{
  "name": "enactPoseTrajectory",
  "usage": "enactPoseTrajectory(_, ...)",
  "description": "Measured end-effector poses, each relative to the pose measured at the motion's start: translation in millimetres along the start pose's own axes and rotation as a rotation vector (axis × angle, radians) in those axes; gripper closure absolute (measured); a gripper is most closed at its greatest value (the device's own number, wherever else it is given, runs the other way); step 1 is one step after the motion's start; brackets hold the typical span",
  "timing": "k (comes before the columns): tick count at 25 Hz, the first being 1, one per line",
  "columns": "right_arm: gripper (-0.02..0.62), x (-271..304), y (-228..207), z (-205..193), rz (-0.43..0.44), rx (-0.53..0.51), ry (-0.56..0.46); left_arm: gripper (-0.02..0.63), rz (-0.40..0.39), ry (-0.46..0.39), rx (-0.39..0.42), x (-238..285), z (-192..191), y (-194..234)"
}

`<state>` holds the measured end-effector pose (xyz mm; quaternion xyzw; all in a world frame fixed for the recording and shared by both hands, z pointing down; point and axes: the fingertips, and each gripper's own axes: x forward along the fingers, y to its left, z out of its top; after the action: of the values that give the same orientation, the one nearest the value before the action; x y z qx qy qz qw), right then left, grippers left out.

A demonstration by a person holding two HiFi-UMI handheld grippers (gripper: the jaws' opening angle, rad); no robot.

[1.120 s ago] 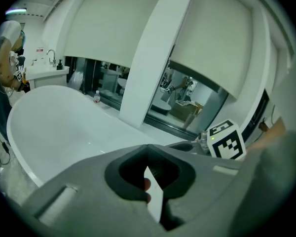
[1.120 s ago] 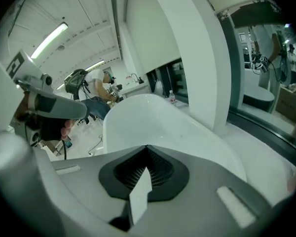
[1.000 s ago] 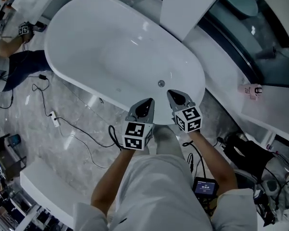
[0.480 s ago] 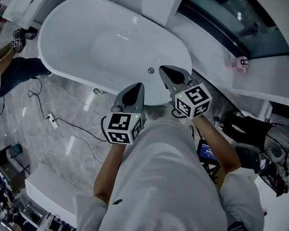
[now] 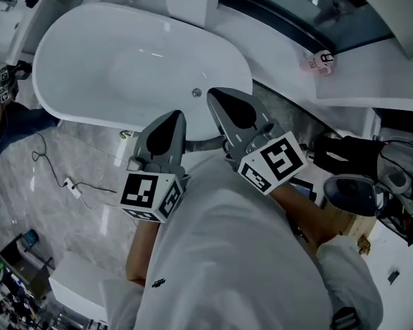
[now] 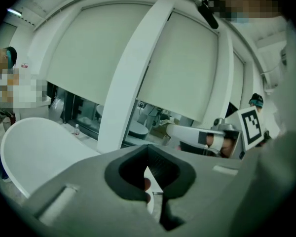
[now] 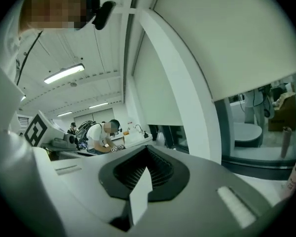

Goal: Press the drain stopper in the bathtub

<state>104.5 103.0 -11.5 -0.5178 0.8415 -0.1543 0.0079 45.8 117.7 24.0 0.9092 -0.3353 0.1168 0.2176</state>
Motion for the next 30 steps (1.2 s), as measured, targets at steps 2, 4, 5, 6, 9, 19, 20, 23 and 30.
enactPoseTrajectory(2, 0.595, -9.1, 13.0, 3.4, -0.026, -0.045, -0.038, 0.606, -0.002, -0.014, 0.019, -4.6, 6.8, -6.2)
enactPoseTrajectory(4, 0.595, -18.4, 24.7, 8.9, -0.046, -0.078, -0.083, 0.606, 0.002, -0.024, 0.043, -7.0, 9.1, -15.4)
enactPoseTrajectory(5, 0.595, -22.8, 29.8, 12.6, -0.057, -0.08, -0.107, 0.606, 0.005, -0.028, 0.056, -8.3, 9.2, -20.6)
enactPoseTrajectory(6, 0.596, -26.9, 34.3, 15.3, -0.067, -0.077, -0.124, 0.606, 0.007, -0.032, 0.066, -10.0, 8.8, -25.5)
enactPoseTrajectory(9, 0.596, -39.7, 42.2, 16.5, -0.07, -0.077, -0.128, 0.606, 0.012, -0.051, 0.077, -15.5, 7.0, -38.2)
enactPoseTrajectory(19, 0.597, -60.8, 57.5, 9.1, 0.008, -0.124, -0.14, 0.606, 0.083, -0.107, 0.124, -20.5, 9.1, -44.4)
enactPoseTrajectory(20, 0.598, -61.0, 60.2, 7.8, 0.027, -0.121, -0.14, 0.606, 0.082, -0.096, 0.13, -18.6, 6.3, -46.7)
enactPoseTrajectory(23, 0.6, -62.1, 58.0, 2.4, 0.039, -0.098, -0.127, 0.606, 0.081, -0.077, 0.131, -14.6, 0.7, -51.3)
enactPoseTrajectory(30, 0.601, -63.9, 25.6, -13.4, -0.051, -0.032, -0.067, 0.606, 0.106, -0.058, 0.075, -8.6, -14.3, -43.9)
